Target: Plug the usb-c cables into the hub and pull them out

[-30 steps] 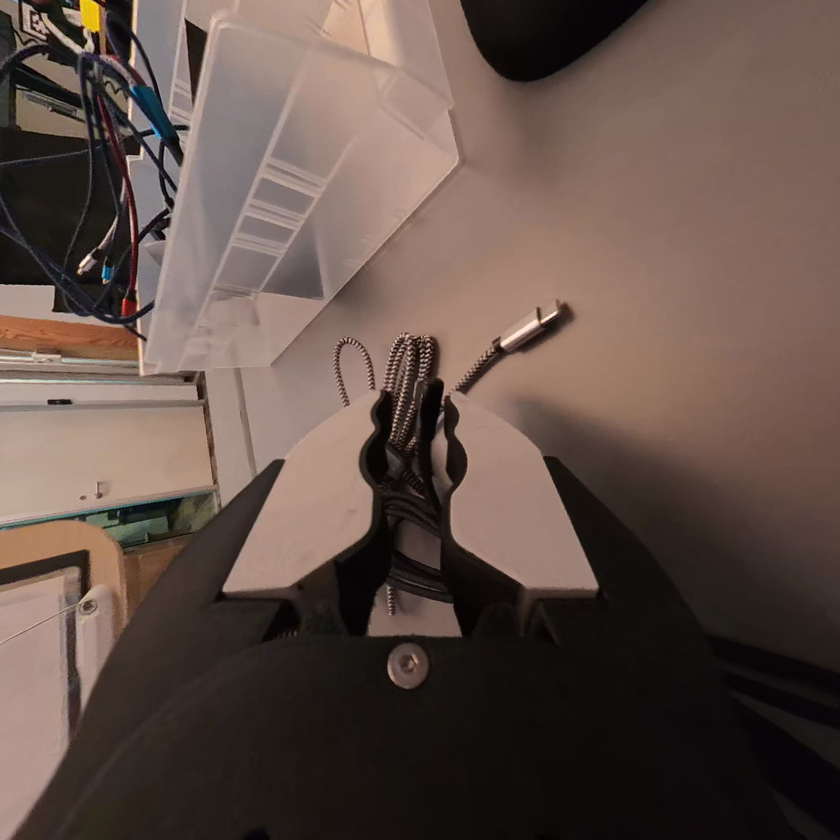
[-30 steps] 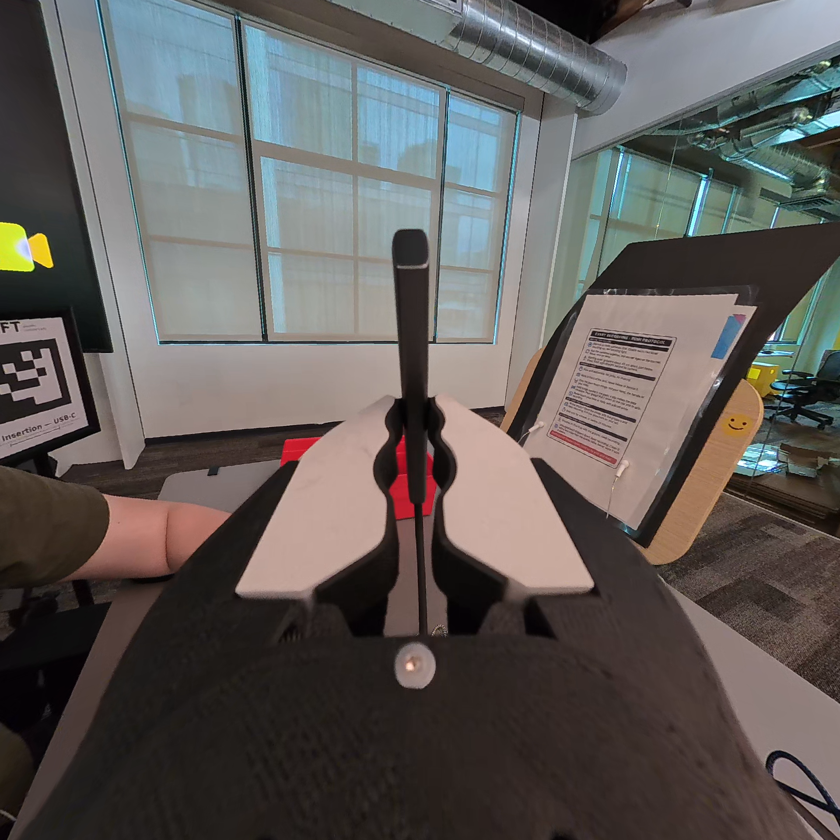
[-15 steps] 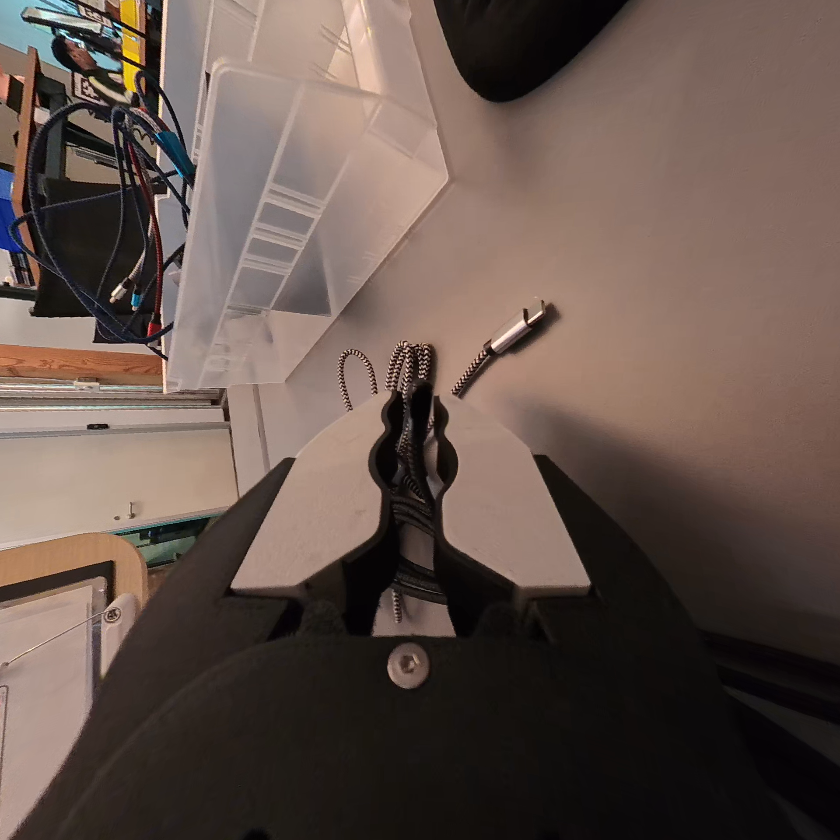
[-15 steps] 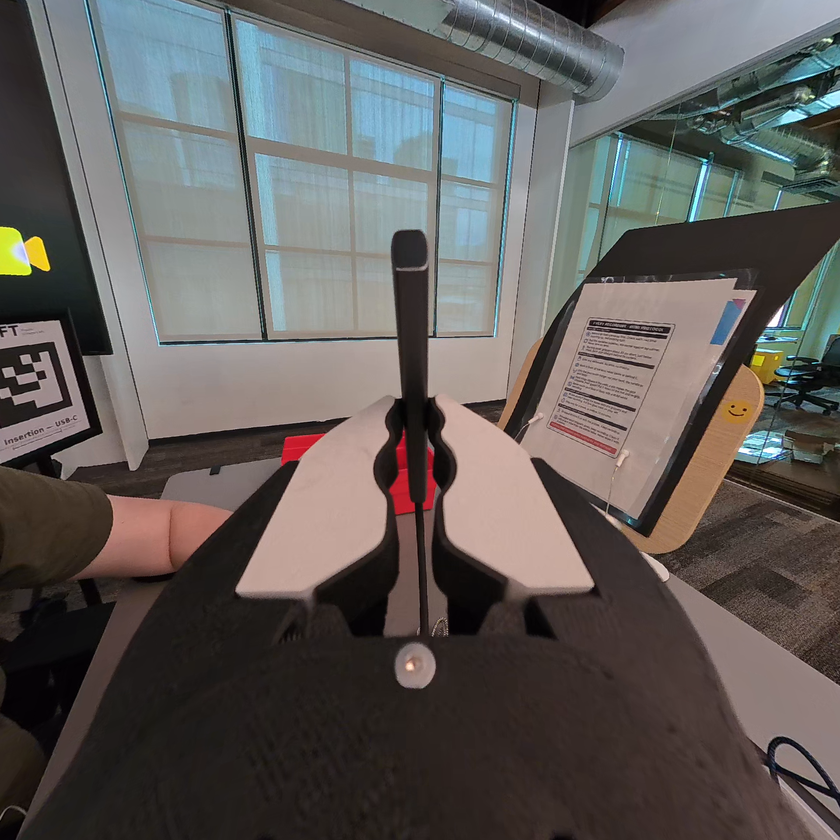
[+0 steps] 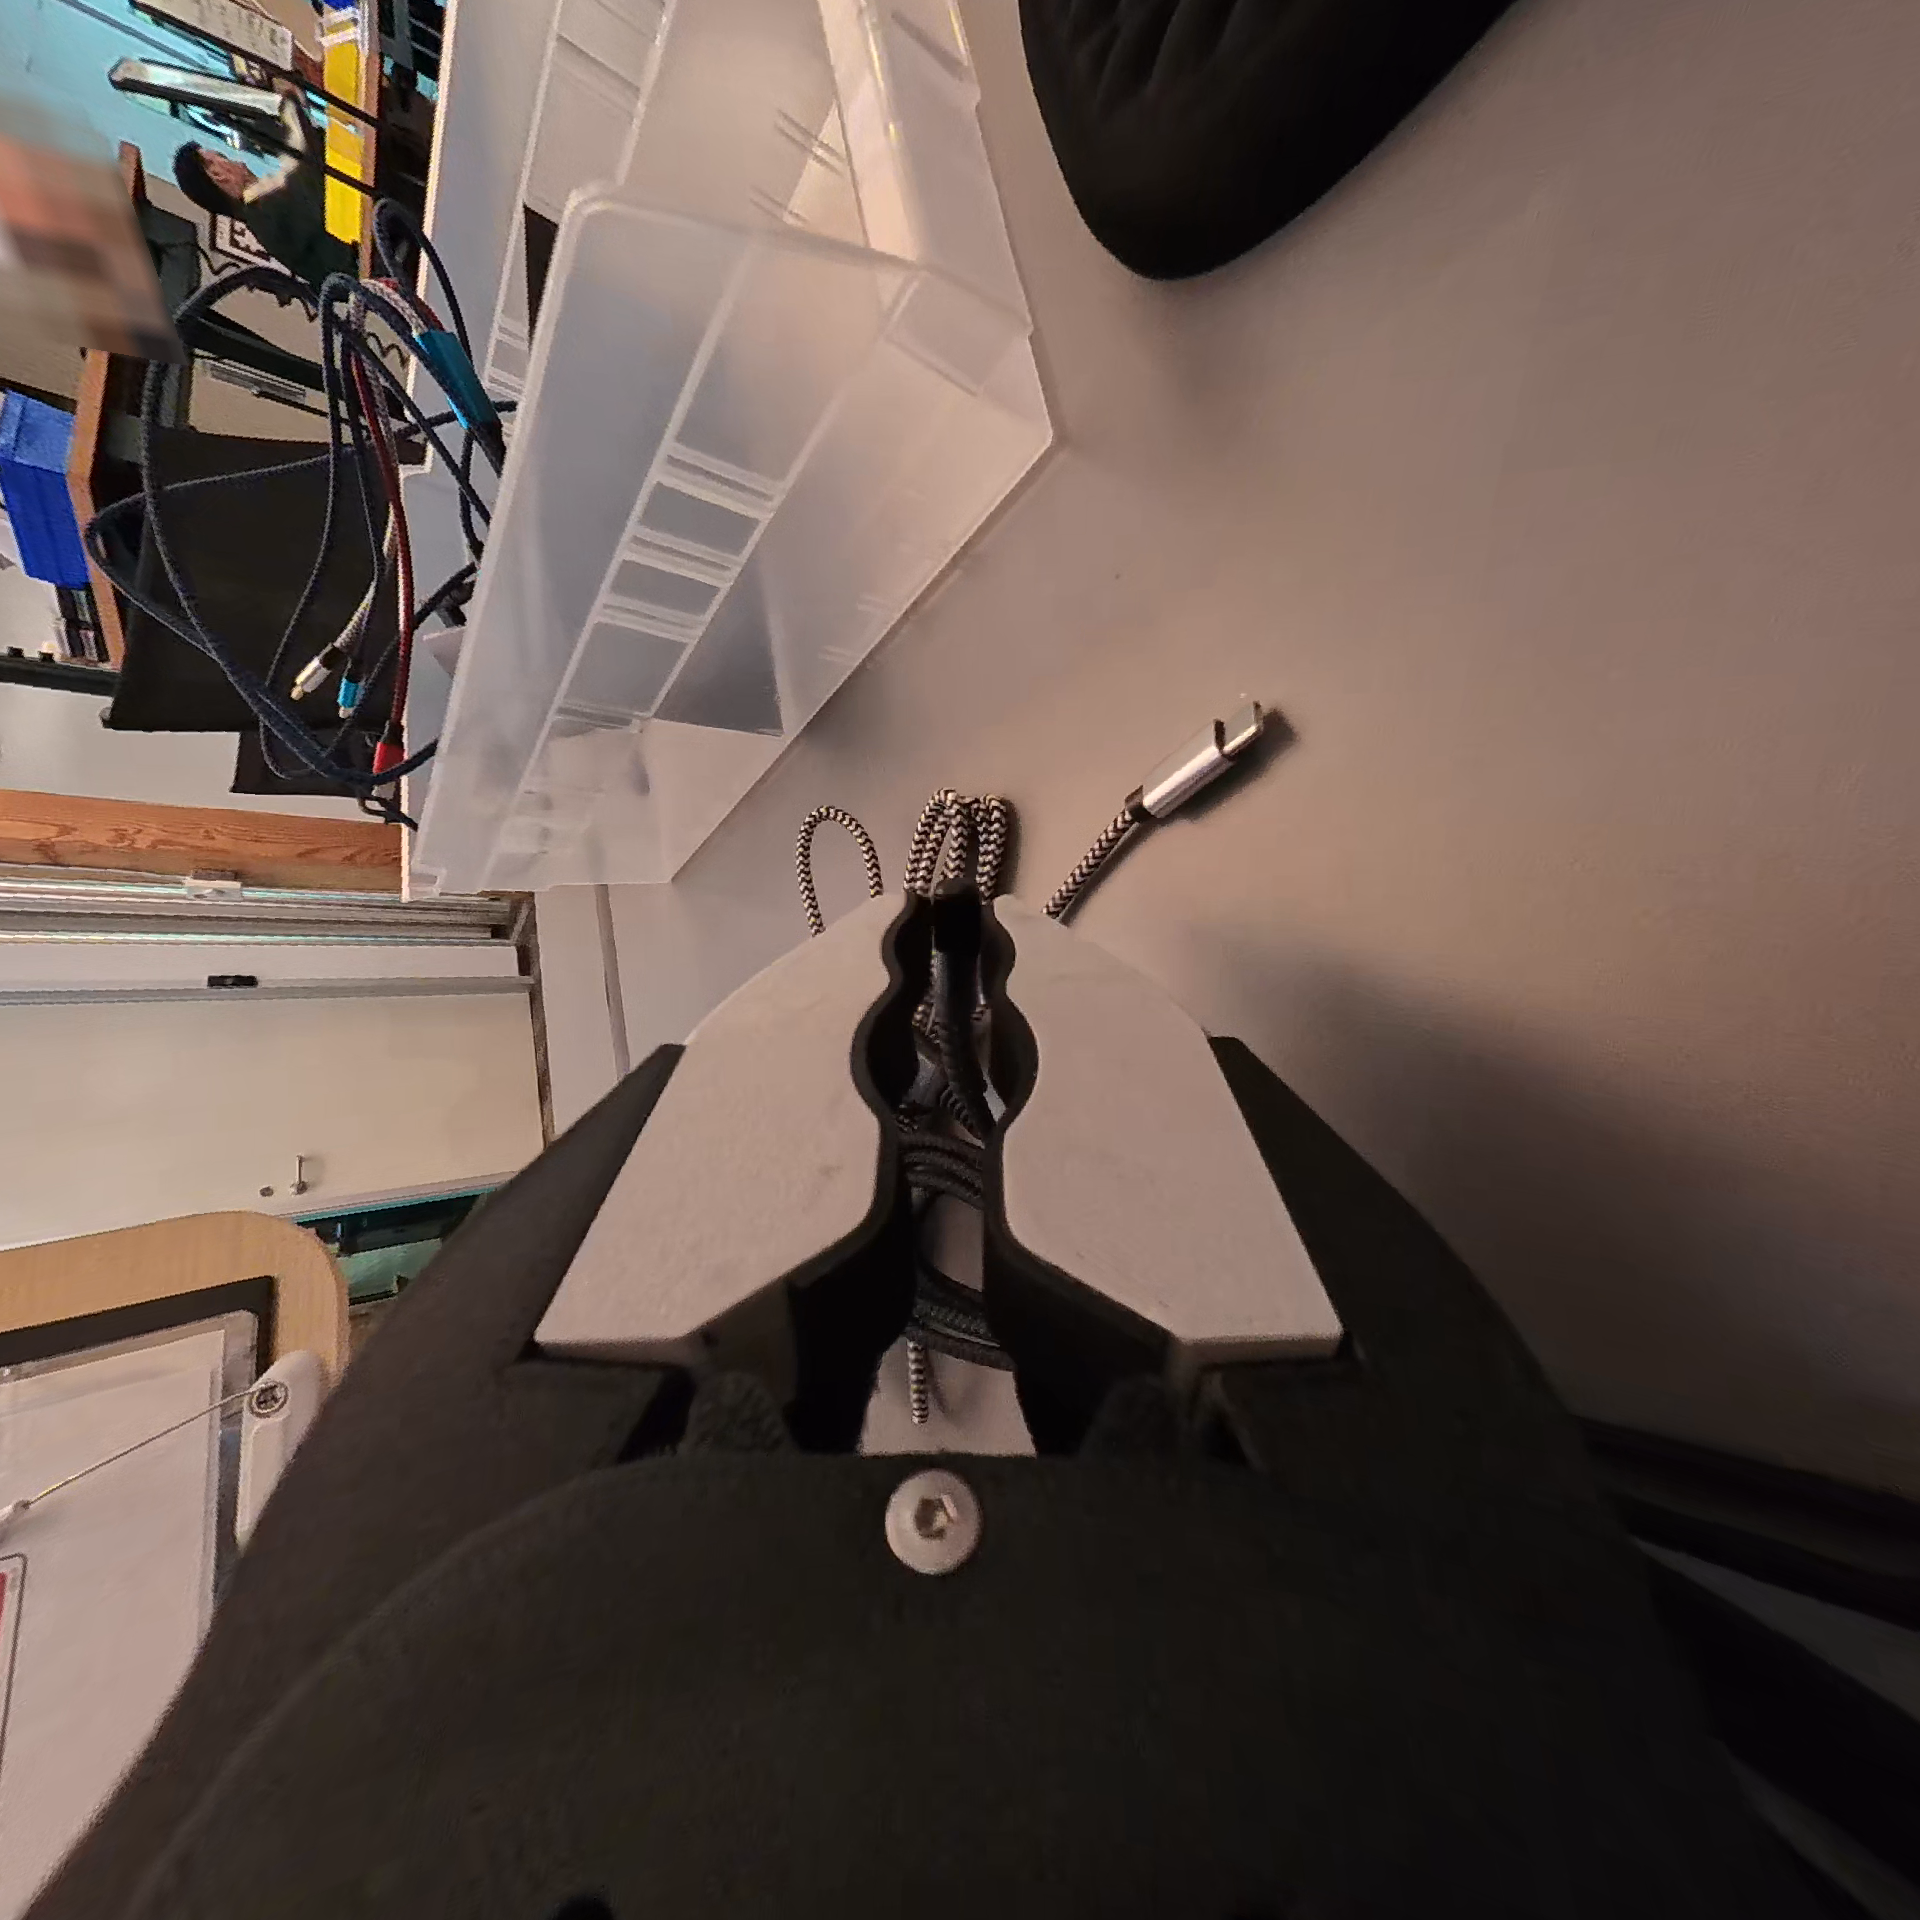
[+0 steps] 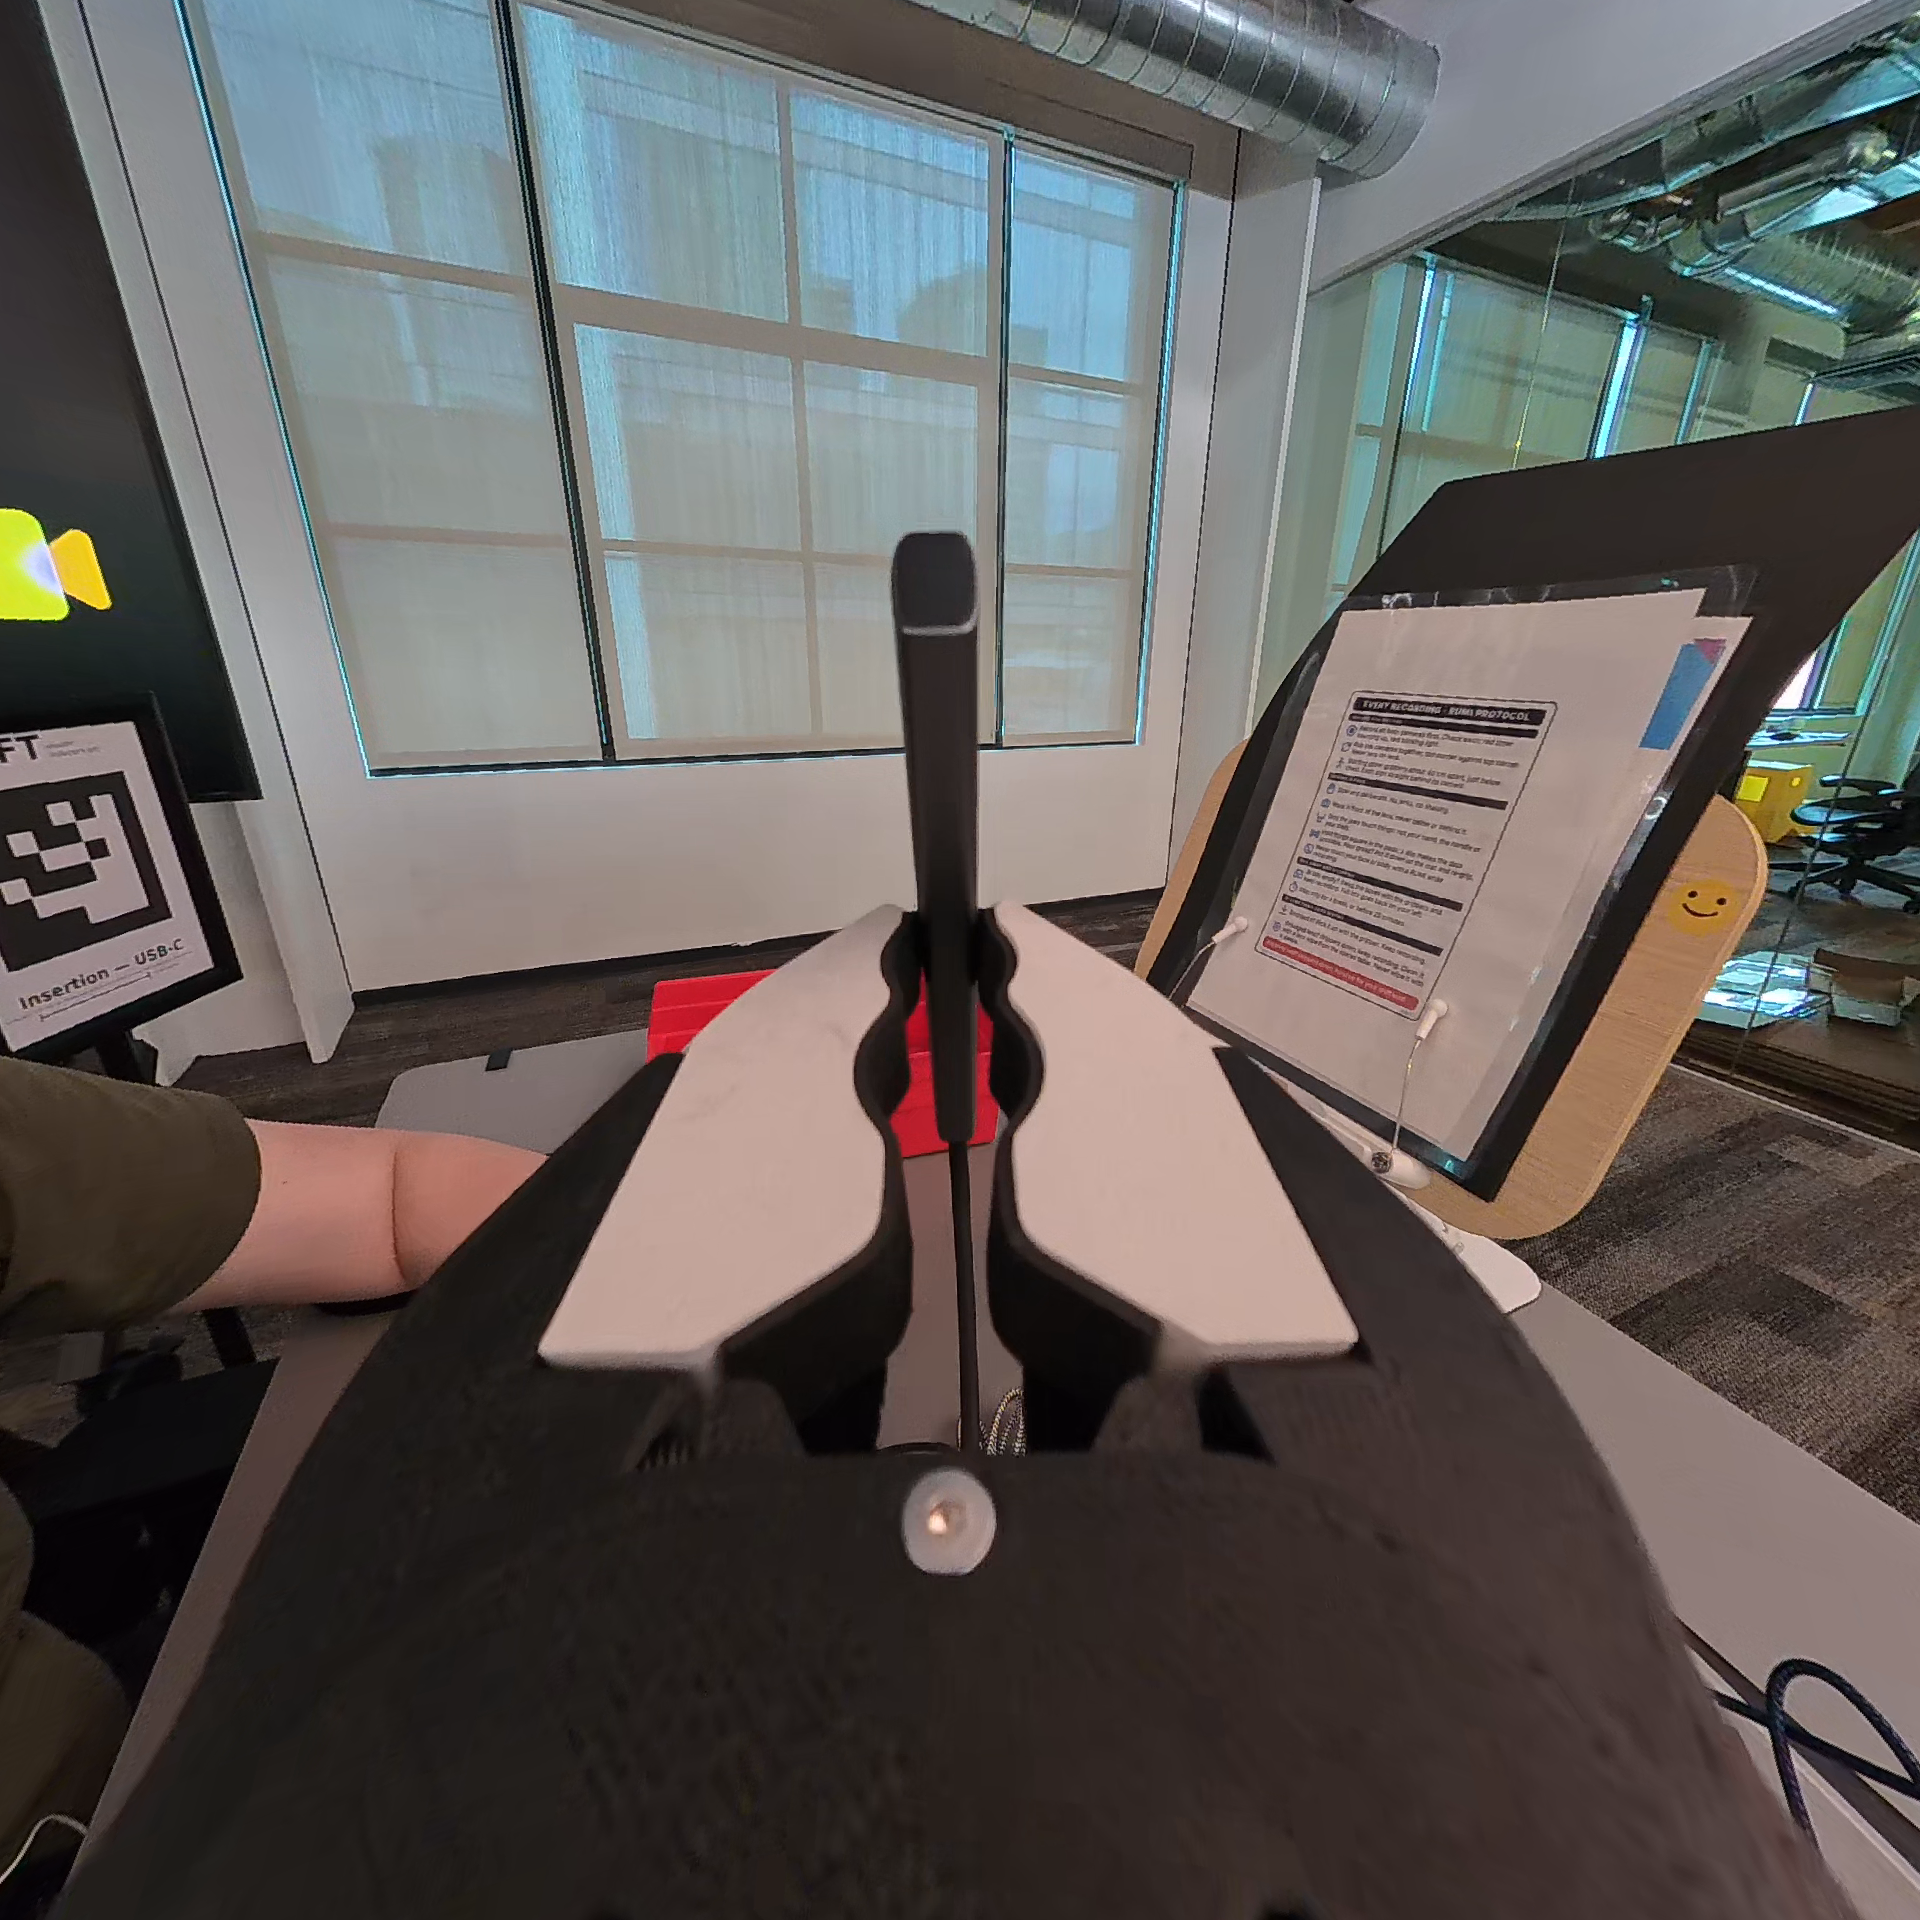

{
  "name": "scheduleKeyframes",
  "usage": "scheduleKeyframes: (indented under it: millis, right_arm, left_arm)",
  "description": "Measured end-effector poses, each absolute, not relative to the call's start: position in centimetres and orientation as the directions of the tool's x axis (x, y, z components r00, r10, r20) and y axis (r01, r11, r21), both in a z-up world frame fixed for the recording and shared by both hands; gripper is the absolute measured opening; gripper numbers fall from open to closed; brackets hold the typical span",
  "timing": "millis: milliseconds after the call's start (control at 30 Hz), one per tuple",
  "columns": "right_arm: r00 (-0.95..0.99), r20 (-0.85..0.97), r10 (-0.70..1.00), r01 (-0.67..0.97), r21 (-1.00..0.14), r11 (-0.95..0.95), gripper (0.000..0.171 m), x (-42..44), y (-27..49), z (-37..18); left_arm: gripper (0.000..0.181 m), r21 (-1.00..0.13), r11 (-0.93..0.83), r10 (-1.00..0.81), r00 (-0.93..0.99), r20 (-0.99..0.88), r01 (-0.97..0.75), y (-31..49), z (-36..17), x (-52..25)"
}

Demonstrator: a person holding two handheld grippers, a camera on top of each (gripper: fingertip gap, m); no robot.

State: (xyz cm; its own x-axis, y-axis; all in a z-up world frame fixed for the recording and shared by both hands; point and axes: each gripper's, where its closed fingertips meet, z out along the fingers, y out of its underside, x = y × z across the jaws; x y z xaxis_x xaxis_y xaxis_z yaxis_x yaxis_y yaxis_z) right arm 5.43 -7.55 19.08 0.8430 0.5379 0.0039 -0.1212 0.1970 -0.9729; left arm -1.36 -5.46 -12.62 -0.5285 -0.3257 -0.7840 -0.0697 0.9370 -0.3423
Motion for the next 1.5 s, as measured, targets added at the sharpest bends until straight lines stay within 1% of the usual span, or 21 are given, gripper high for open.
scheduleKeyframes:
  millis: [67,133,300,400,467,500,567,633,700,800,867,1000,1133,1300,1500]
  right_arm:
    - [0.842,0.001,0.539,-0.121,-0.974,0.19,0.011,5.4,-7.4,19.0]
    - [0.84,-0.003,0.543,-0.121,-0.976,0.182,0.011,5.4,-7.3,18.8]
    - [0.833,-0.001,0.554,-0.096,-0.985,0.141,0.011,5.0,-6.4,17.8]
    - [0.814,-0.009,0.58,-0.078,-0.993,0.094,0.011,4.7,-5.6,16.6]
    - [0.785,-0.022,0.62,-0.07,-0.996,0.054,0.011,4.2,-5.0,15.5]
    - [0.768,-0.028,0.639,-0.067,-0.997,0.037,0.011,3.9,-4.7,15.0]
    - [0.74,-0.043,0.672,-0.066,-0.998,0.009,0.011,3.3,-4.1,14.0]
    - [0.699,-0.071,0.711,-0.078,-0.997,-0.024,0.011,2.6,-3.5,13.2]
    - [0.651,-0.096,0.753,-0.087,-0.995,-0.052,0.011,1.5,-3.1,12.4]
    - [0.582,-0.115,0.805,-0.063,-0.993,-0.096,0.011,-0.1,-2.6,10.9]
    - [0.555,-0.111,0.825,-0.028,-0.993,-0.115,0.011,-1.1,-2.3,9.9]
    - [0.543,-0.104,0.833,0.026,-0.99,-0.141,0.011,-2.4,-1.7,8.7]
    - [0.532,-0.073,0.844,0.066,-0.99,-0.127,0.011,-3.7,-1.8,8.7]
    - [0.51,-0.015,0.86,0.178,-0.976,-0.122,0.011,-5.6,-1.9,7.4]
    - [0.56,0.023,0.828,0.223,-0.967,-0.124,0.011,-5.6,-1.2,7.1]
  left_arm:
    - [0.007,-0.36,0.929,-0.347,-0.528,-0.775,-0.083,-5.5,-12.5,-1.3]
    - [0.007,-0.408,0.907,-0.396,-0.527,-0.752,-0.099,-5.5,-12.0,-1.2]
    - [0.007,-0.618,0.774,-0.598,-0.477,-0.645,-0.135,-4.5,-8.6,-0.8]
    - [0.007,-0.789,0.6,-0.742,-0.46,-0.488,-0.132,-3.5,-5.4,-1.1]
    - [0.007,-0.9,0.423,-0.82,-0.468,-0.331,-0.104,-2.8,-2.6,-1.7]
    - [0.007,-0.942,0.323,-0.842,-0.481,-0.243,-0.088,-2.4,-1.2,-2.1]
    - [0.007,-0.99,0.133,-0.859,-0.503,-0.093,-0.044,-1.3,1.9,-3.0]
    - [0.007,-1.0,0.006,-0.863,-0.505,-0.003,-0.003,-0.1,4.7,-4.0]
    - [0.007,-0.998,-0.063,-0.862,-0.505,0.043,0.021,0.7,6.9,-5.0]
    - [0.007,-0.994,-0.108,-0.848,-0.522,0.091,0.004,0.8,9.3,-6.4]
    - [0.007,-0.993,-0.112,-0.834,-0.539,0.116,-0.04,0.3,10.0,-7.1]
    - [0.007,-0.985,-0.102,-0.818,-0.553,0.161,-0.137,-0.9,9.7,-7.4]
    - [0.007,-0.978,-0.095,-0.792,-0.581,0.187,-0.186,-2.0,9.0,-7.2]
    - [0.007,-0.968,-0.149,-0.772,-0.588,0.241,-0.201,-2.0,9.0,-7.1]
    - [0.007,-0.967,-0.085,-0.782,-0.585,0.213,-0.239,-2.3,8.2,-7.1]
